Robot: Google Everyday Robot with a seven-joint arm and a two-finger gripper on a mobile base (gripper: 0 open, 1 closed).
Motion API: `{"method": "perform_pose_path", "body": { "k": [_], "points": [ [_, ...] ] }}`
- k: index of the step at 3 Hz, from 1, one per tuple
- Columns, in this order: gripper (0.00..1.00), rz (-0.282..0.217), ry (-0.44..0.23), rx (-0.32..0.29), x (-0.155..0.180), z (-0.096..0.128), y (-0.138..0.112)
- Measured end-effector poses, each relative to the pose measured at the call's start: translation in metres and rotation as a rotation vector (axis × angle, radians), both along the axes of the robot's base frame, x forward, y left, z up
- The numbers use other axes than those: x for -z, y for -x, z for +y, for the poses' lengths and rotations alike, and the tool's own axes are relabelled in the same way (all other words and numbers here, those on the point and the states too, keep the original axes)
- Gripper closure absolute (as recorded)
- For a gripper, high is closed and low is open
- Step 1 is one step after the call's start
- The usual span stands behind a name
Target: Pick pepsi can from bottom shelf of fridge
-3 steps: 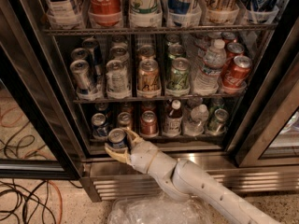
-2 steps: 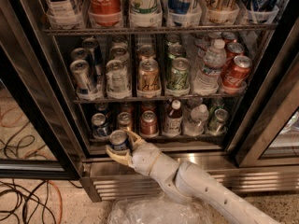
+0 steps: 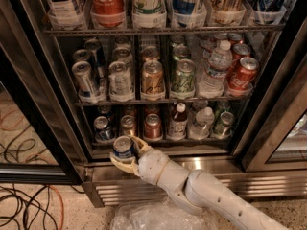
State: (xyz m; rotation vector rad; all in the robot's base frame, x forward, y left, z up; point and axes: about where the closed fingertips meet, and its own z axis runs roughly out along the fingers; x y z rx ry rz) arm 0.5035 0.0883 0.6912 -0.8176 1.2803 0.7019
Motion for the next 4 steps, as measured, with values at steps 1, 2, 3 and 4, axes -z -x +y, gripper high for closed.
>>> {"method": "perform_pose_path", "body": {
  "k": [1, 2, 3, 4],
  "points": [
    [1.00, -0.002, 0.010, -0.012, -0.008, -0.004, 0.011],
    [1.00, 0.001, 0.025, -0.020, -0.015, -0.009, 0.021],
    [1.00, 0.002, 0.047, -0.023, -0.021, -0.016, 0.030],
    [1.00, 0.000, 0.076, -0.027, -0.027, -0.022, 0.039]
  ]
}}
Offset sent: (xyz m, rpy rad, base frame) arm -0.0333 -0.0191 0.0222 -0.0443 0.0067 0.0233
